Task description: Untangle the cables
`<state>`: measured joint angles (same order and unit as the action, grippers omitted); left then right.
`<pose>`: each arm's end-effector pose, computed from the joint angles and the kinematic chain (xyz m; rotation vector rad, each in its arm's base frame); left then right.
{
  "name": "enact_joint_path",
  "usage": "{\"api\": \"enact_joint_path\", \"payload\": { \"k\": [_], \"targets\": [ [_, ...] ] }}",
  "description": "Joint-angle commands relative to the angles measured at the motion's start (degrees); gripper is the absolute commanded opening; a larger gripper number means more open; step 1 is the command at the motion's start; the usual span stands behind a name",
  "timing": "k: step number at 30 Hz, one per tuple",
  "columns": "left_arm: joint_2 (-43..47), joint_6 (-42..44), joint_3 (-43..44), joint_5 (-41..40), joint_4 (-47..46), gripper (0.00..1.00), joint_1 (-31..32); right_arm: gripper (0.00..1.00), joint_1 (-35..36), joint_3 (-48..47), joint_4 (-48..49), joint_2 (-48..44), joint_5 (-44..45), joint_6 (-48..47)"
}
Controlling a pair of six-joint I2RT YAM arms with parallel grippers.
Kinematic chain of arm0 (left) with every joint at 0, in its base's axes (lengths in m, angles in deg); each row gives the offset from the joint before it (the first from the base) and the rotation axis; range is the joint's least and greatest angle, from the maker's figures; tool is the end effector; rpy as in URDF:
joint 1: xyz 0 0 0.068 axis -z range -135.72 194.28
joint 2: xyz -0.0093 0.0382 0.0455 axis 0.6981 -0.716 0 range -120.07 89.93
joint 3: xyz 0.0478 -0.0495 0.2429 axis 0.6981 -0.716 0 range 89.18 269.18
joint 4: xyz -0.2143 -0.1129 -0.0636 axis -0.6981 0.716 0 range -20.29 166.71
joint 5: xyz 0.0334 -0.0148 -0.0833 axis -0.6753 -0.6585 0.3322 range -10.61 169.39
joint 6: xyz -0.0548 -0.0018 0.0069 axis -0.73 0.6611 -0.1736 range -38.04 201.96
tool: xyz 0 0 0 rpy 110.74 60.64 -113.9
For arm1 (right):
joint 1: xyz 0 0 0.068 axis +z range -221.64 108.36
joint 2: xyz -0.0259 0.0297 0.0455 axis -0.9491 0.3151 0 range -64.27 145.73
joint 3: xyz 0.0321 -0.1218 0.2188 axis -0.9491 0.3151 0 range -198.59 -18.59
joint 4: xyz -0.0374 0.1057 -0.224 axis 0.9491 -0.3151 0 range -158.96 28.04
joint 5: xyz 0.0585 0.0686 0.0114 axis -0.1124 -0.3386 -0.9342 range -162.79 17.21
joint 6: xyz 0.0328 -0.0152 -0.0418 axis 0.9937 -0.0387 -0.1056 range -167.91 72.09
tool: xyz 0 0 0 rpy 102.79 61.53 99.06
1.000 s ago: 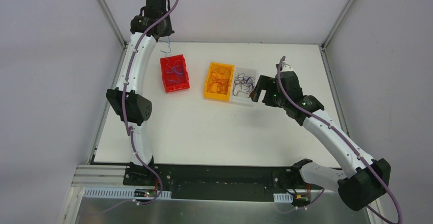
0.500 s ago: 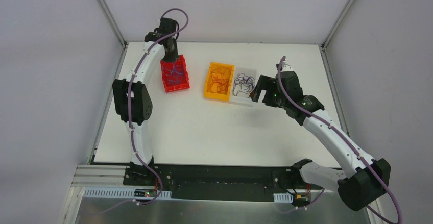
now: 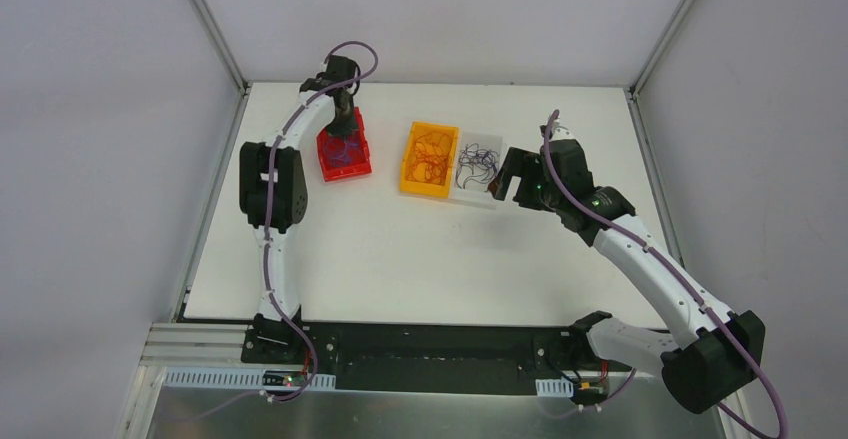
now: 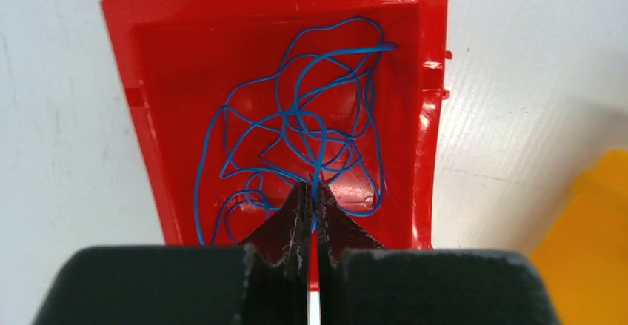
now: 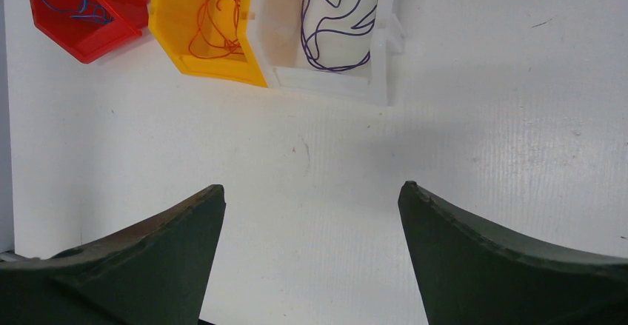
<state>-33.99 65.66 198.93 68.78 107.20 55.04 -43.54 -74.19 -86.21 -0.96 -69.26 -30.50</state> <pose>0.4583 -0.0802 0.2291 -0.1975 2.4433 0.0219 0.2169 0.1131 0.2996 -0.1639 2.1479 0.4010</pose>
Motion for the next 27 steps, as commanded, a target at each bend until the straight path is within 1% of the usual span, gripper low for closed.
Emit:
{"api": "enact_joint_path", "payload": {
  "k": [1,5,6,8,9,10,14,17,18,20,24,27],
  "targets": [
    [-2.2,-1.4,1.2,1.6,-1.4,0.00,-0.6,0.91,-0.3,-1.6,0.1,-1.1,-0.9,0.7],
    [-1.8,-1.0,1.1,3.3,-1.5,0.00,-0.6,0.91,-0.3,-1.4,-0.1,-1.2,-0.7,0.6],
    [-1.0,-1.2,1.0,3.5,-1.5,0.07,-0.6,0.91,-0.3,-1.4,-0.3,-1.2,-0.6,0.6],
    [1.4,-1.3,0.1,3.5,-1.7,0.31,-0.6,0.91,-0.3,-1.4,-0.4,-1.2,-0.7,0.8],
    [2.9,-1.4,0.0,3.5,-1.7,0.42,-0.5,0.91,-0.3,-1.4,-0.6,-1.2,-0.7,0.8],
    [5.0,-1.4,-0.5,3.7,-1.7,0.49,-0.4,0.91,-0.3,-1.4,-0.6,-1.3,-0.6,1.0],
    [12.5,-1.7,-3.1,4.7,-1.7,0.72,0.3,0.91,-0.4,-1.6,-1.3,-2.4,0.2,1.3],
    [20.1,-3.2,-8.3,4.0,-2.1,0.97,1.7,0.91,-0.5,-1.3,-1.7,-3.6,1.4,2.0],
    [23.0,-4.4,-11.2,3.5,-2.6,0.99,2.2,0.91,-0.6,-1.0,-1.8,-4.3,1.8,2.4],
    [30.1,-7.8,-18.8,3.2,-4.2,0.99,2.8,0.91,-0.5,0.5,-1.7,-6.8,2.4,2.8],
    [45.6,-12.2,-39.2,3.2,-12.4,0.99,5.6,0.91,-0.5,7.2,2.2,-14.1,3.1,3.6],
    [55.3,-14.6,-51.1,4.0,-16.2,0.99,7.5,0.91,-0.6,12.9,5.1,-20.7,3.1,3.9]
  ]
}}
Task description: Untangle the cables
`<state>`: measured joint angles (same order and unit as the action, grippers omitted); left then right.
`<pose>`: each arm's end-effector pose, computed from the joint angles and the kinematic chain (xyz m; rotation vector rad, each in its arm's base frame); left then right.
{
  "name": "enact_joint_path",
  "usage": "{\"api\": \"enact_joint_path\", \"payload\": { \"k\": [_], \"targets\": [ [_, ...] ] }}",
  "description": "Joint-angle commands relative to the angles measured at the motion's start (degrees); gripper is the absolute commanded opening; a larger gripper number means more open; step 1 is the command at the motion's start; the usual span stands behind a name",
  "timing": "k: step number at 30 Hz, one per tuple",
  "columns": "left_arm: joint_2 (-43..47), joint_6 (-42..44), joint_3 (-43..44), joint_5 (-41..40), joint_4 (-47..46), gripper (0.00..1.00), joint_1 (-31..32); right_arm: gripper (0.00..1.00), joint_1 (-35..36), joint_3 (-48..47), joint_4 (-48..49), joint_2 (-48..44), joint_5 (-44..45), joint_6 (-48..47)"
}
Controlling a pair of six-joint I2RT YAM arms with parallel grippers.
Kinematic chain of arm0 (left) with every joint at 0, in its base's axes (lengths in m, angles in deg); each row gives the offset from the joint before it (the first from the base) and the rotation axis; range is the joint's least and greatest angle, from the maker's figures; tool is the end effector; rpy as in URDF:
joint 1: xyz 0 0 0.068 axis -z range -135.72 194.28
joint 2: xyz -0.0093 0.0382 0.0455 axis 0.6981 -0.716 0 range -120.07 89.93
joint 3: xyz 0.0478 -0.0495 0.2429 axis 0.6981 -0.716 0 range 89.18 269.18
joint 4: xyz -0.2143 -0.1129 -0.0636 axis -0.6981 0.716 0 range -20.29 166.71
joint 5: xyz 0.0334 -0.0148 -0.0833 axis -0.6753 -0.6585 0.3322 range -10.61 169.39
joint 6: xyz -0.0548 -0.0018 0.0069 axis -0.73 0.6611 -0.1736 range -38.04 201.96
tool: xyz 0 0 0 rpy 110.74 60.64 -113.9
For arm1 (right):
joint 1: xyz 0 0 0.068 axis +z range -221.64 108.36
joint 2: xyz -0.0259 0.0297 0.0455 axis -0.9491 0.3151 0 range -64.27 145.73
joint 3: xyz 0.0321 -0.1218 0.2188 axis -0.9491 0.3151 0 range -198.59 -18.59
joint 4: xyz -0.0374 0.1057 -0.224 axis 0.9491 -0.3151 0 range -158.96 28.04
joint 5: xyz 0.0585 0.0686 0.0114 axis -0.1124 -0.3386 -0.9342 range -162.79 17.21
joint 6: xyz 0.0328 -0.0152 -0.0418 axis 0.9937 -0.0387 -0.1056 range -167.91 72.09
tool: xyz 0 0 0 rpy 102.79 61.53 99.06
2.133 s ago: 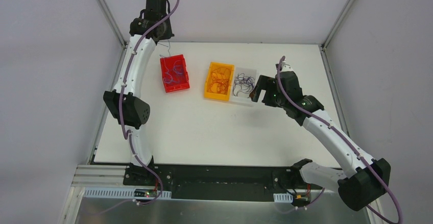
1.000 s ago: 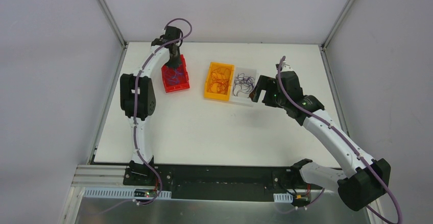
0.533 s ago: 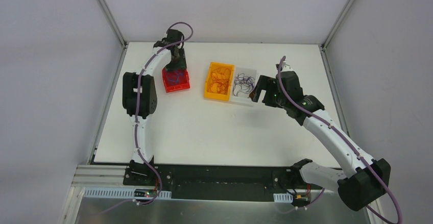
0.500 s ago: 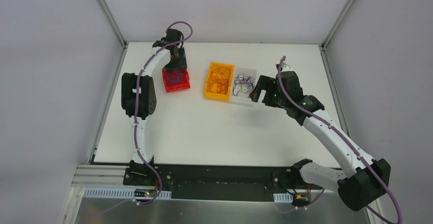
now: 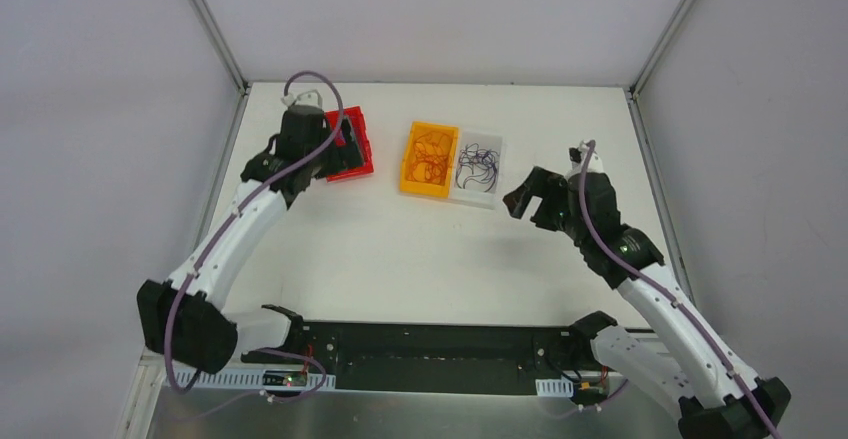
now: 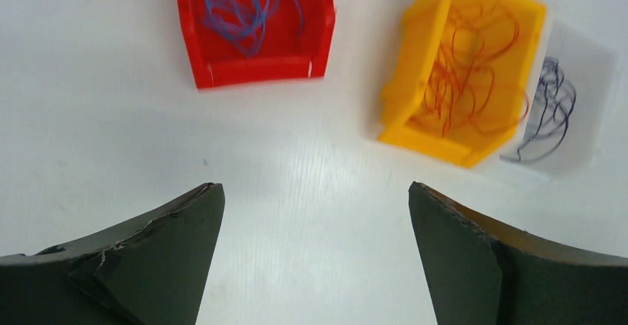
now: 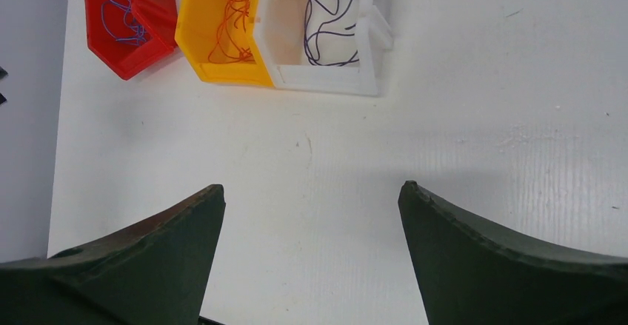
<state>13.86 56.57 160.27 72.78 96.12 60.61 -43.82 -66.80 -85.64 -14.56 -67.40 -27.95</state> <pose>0.2835 -0.0787 0.3307 -0.2370 2.1170 -0.3107 0.1772 0.0894 0.3052 -0.0787 2.0339 0.4355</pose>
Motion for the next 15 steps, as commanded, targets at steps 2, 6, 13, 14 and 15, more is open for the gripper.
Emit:
{"api": "enact_joint_path", "payload": {
  "k": [2,6,13,14,15],
  "targets": [
    [13.1,-7.7,-18.0,-3.6,-5.1,0.99,3.7,0.91,-0.3,8.2,4.9,-10.9,1.7,1.7],
    [24.5,-11.4,-29.6,-9.3,-6.4,0.99,7.3,0.91,-0.3,14.7,6.0,-17.1,3.1,3.4],
    [34.4,-15.1,-40.7,-9.1,-9.1,0.99,7.8,0.90,-0.3,25.5,10.4,-23.7,3.9,8.1],
    [35.1,-15.2,-41.7,-9.3,-9.8,0.99,7.8,0.90,-0.3,26.5,10.8,-24.0,4.0,8.4],
    [35.6,-15.7,-42.5,-9.9,-10.0,0.99,7.8,0.90,-0.3,27.2,11.2,-24.3,4.2,8.4]
  ]
}}
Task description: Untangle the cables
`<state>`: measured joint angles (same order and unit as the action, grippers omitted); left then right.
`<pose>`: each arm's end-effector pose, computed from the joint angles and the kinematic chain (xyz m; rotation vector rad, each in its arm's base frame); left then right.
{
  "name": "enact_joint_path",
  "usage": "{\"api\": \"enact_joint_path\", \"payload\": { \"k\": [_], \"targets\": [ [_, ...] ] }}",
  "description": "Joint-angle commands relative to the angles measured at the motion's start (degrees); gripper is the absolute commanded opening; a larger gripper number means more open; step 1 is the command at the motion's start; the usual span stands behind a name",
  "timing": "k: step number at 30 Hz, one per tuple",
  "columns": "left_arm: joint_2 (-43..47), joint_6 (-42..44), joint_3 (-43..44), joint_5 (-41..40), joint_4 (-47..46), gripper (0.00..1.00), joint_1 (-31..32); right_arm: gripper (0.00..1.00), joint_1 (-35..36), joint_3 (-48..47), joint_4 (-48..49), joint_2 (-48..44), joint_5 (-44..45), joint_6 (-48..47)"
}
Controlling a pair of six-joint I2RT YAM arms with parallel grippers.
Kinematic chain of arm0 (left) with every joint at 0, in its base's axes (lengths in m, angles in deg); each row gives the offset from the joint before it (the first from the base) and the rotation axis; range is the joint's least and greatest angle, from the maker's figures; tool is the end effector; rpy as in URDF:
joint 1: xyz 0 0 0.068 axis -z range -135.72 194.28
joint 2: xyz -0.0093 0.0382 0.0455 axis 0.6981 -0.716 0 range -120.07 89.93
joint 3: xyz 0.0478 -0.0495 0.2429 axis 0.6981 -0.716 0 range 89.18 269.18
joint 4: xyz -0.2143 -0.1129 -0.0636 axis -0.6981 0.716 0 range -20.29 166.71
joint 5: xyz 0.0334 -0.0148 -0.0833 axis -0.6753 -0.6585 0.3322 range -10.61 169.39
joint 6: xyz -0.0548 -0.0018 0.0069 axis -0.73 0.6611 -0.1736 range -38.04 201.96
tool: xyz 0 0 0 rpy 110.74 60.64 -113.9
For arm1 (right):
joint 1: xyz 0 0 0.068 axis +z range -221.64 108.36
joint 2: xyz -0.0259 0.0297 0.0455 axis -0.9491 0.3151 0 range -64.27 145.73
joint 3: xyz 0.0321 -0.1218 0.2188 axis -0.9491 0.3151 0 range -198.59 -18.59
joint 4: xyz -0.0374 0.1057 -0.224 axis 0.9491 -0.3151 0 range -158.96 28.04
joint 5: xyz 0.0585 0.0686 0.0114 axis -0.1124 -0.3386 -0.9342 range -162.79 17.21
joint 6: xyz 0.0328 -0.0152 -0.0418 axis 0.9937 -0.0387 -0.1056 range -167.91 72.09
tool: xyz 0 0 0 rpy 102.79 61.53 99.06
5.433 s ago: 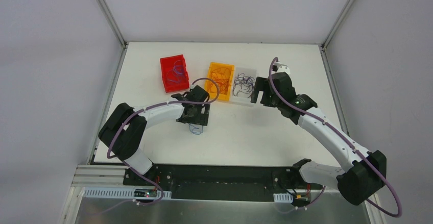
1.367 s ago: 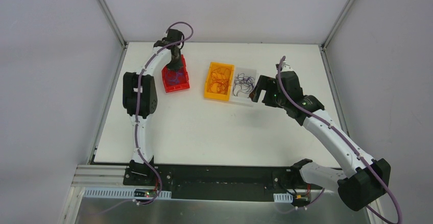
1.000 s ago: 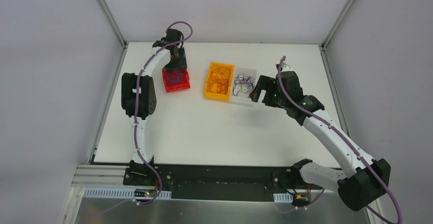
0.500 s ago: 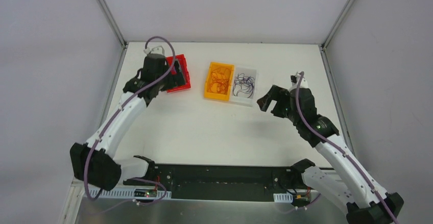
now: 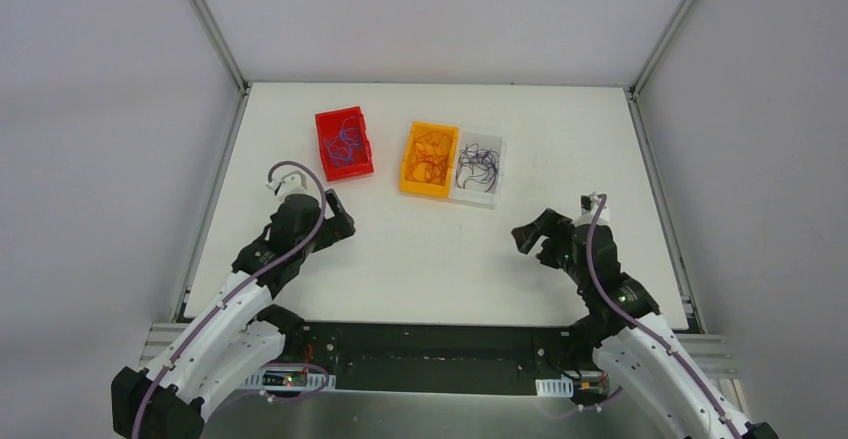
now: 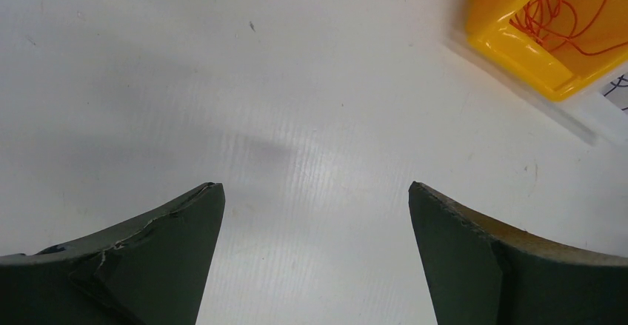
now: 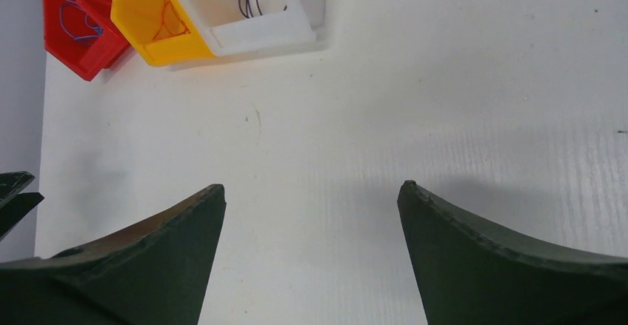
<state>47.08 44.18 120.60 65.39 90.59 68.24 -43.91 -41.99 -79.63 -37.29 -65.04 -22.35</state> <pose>0.1643 -0.0632 0.2321 -0.4002 2.1017 -0.3783 0.1296 0.0623 0.2286 0.0540 1.9685 0.4844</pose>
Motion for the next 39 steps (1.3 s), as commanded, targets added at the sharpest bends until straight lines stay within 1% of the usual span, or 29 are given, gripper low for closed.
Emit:
{"api": "enact_joint_path", "payload": {
  "k": [1,8,20,23,25,26,28,29,31,33,34,35,37,38,39],
  "targets": [
    [2.8,-4.1,-3.5,-3.5,-4.6,0.99,0.2,0.90,-0.2,3.0,5.4,-1.7,2.1,2.8],
    [4.3,-4.6,-5.3,-3.6,-4.8,0.99,0.2,0.90,-0.2,3.9,5.0,-2.8,3.2,2.8],
    [5.7,-3.8,-5.7,-3.0,-5.3,0.99,0.2,0.90,-0.2,3.6,5.1,-2.9,3.4,1.9],
    [6.0,-2.7,-5.3,-4.7,-5.5,0.98,0.2,0.91,-0.2,3.5,6.3,-1.9,6.7,0.2],
    [5.9,-1.0,-4.9,-8.2,-5.9,0.98,0.2,0.91,-0.2,5.6,12.6,0.2,11.6,-5.0],
    [5.6,-0.1,-4.9,-10.5,-6.5,0.98,0.2,0.92,-0.3,7.4,18.7,1.8,14.4,-8.7],
    [4.5,0.9,-5.4,-15.7,-8.6,0.99,0.2,0.97,-0.3,9.8,26.9,4.6,20.4,-10.4],
    [3.6,2.2,-5.5,-18.2,-10.0,0.99,0.2,0.99,-0.4,9.8,28.9,5.8,21.7,-11.5],
    [1.7,6.5,-5.2,-21.7,-13.3,0.99,0.2,0.99,-0.5,11.2,35.5,7.9,23.9,-16.4],
    [-0.5,11.8,-5.4,-23.6,-16.6,0.99,0.2,0.98,-0.6,14.1,48.7,10.7,26.6,-23.9],
    [-1.6,14.9,-6.3,-24.3,-20.0,0.99,0.2,0.97,-1.3,15.7,55.9,13.3,28.3,-27.5],
    [-2.7,18.8,-7.9,-25.1,-25.3,0.99,0.2,0.97,-2.4,16.8,61.6,16.6,29.2,-29.6],
    [-5.1,27.8,-12.2,-25.4,-36.7,0.99,0.0,0.96,-5.7,17.3,67.8,25.7,28.4,-29.7],
    [-5.8,31.2,-12.9,-23.0,-39.0,0.98,-0.4,0.96,-7.2,17.7,70.6,29.4,28.0,-29.4],
    [-6.8,34.5,-15.0,-19.6,-45.0,0.96,-1.0,0.96,-8.6,18.5,75.1,33.8,28.4,-29.2]
  ]
}}
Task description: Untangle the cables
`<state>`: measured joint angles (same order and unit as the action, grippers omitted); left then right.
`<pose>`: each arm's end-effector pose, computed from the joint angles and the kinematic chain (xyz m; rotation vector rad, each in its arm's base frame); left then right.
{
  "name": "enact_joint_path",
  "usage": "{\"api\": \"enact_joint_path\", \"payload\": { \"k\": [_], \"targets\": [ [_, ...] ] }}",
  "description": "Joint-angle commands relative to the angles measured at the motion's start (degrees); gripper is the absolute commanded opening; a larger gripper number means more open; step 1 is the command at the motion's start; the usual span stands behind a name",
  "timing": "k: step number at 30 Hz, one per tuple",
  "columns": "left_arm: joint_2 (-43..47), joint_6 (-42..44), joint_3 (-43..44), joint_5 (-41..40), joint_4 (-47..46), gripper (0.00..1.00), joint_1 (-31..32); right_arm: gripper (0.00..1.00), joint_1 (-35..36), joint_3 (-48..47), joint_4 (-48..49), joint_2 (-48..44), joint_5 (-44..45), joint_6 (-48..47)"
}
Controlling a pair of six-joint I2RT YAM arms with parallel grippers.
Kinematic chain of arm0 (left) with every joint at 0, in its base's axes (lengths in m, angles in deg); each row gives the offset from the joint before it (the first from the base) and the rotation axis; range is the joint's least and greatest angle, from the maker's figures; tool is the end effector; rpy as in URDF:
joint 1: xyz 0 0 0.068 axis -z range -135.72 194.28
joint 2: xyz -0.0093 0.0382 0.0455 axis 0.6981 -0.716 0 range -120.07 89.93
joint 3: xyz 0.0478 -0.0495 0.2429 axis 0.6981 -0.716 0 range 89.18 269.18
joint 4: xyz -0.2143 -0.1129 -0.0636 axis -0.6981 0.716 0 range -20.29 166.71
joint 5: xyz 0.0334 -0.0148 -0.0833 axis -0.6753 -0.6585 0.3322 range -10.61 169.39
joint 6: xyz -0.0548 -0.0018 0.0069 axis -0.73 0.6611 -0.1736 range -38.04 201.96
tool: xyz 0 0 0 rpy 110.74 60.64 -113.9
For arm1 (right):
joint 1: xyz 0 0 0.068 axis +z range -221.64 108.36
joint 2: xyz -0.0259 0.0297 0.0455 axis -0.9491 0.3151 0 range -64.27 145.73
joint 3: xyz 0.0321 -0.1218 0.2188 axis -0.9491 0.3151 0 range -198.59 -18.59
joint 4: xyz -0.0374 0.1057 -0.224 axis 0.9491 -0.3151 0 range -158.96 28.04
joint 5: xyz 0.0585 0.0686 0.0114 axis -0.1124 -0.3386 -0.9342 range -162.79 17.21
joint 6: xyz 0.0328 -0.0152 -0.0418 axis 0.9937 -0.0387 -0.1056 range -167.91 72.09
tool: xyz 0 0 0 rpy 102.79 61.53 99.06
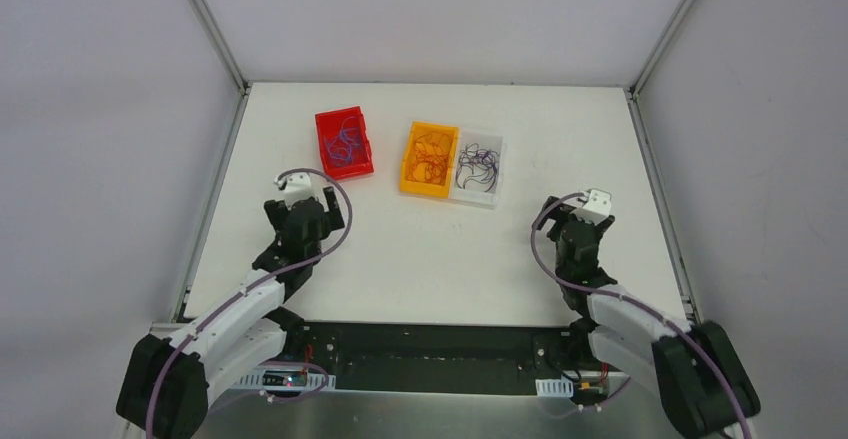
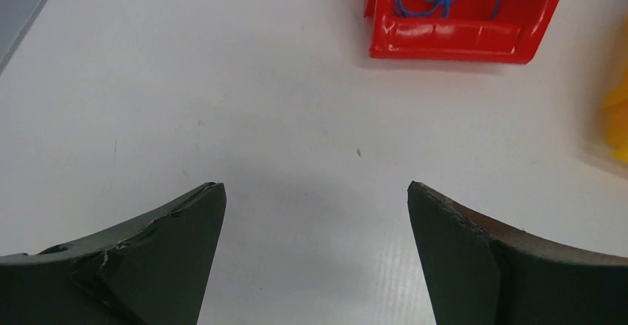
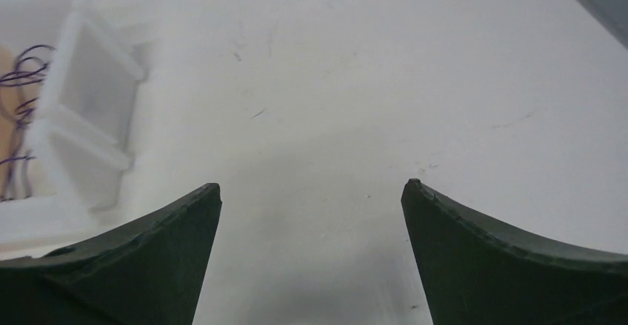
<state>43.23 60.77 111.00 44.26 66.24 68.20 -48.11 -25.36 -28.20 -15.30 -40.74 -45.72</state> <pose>0.1804 -0.0565 0.2083 -0.3518 1.8411 0.0562 0.1715 0.0528 0.1689 0.0961 1.6950 -0.1451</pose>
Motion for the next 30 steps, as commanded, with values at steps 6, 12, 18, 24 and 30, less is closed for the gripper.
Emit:
{"api": "enact_joint_path", "payload": {
  "k": [6,12,18,24,30],
  "targets": [
    [-12.2,16.7,-14.6,9.4,-43.7,0.95,-9.4,0.92,-10.3,3.1,44.1,28.8,-2.6,-5.4],
    [-22.3,14.1,-3.5,24.6,-33.4,0.77,-18.2,0.96,-15.4,-3.3,33.8,32.8,-8.3,-1.2],
    [-25.0,16.6,-1.2,37.8,-32.1,0.46,-21.4,0.99,-16.2,-6.2,30.1,33.7,-9.4,-1.3],
    [-10.7,11.5,-11.3,22.1,-33.7,0.58,-21.4,0.99,-16.3,-6.8,28.6,33.5,-7.1,0.0],
    [-18.6,19.9,-18.6,25.5,-59.5,0.58,-21.5,0.99,-16.4,-6.8,28.7,33.6,-7.3,0.0]
  ]
}}
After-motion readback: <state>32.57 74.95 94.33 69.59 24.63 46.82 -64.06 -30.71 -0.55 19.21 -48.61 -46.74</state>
